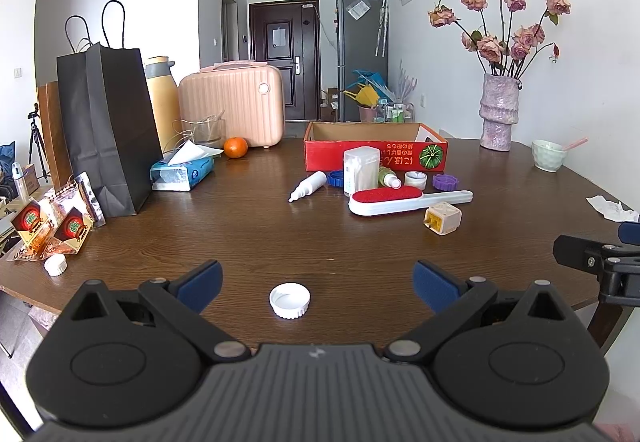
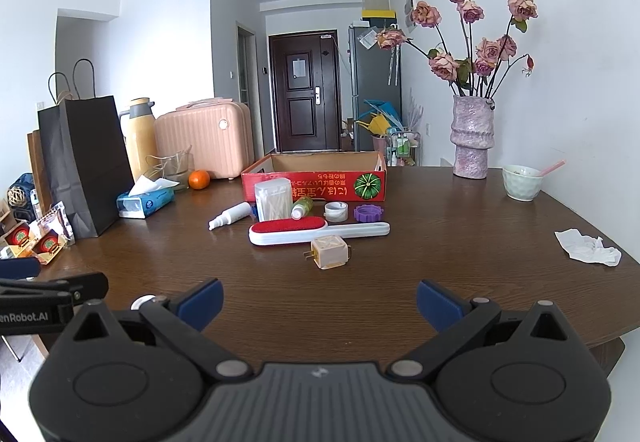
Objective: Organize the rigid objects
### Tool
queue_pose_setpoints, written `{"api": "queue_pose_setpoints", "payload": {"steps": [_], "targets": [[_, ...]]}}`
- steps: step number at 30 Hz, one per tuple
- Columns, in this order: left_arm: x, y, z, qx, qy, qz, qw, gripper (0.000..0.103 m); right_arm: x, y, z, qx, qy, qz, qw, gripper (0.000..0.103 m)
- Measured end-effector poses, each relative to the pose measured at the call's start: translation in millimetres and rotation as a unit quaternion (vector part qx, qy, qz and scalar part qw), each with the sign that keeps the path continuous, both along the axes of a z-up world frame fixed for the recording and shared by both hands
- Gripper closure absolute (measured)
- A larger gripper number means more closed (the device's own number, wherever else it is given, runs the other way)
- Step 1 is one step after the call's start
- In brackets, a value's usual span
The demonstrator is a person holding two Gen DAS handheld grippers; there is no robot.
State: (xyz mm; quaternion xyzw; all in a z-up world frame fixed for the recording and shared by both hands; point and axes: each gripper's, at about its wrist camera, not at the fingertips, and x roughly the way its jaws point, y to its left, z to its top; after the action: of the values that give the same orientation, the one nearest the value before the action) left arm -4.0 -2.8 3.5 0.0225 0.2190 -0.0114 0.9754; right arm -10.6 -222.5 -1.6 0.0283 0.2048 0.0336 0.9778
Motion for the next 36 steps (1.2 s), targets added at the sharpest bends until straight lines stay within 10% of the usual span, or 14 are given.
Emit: {"api": "queue_pose_setpoints", "payload": {"steps": [36], "targets": [[-1.1, -0.5, 0.5, -0.002, -0.005, 0.000, 1.0000, 0.000, -0.4, 0.6, -0.1, 0.000, 0.000, 0.000, 1.000, 0.000]]}}
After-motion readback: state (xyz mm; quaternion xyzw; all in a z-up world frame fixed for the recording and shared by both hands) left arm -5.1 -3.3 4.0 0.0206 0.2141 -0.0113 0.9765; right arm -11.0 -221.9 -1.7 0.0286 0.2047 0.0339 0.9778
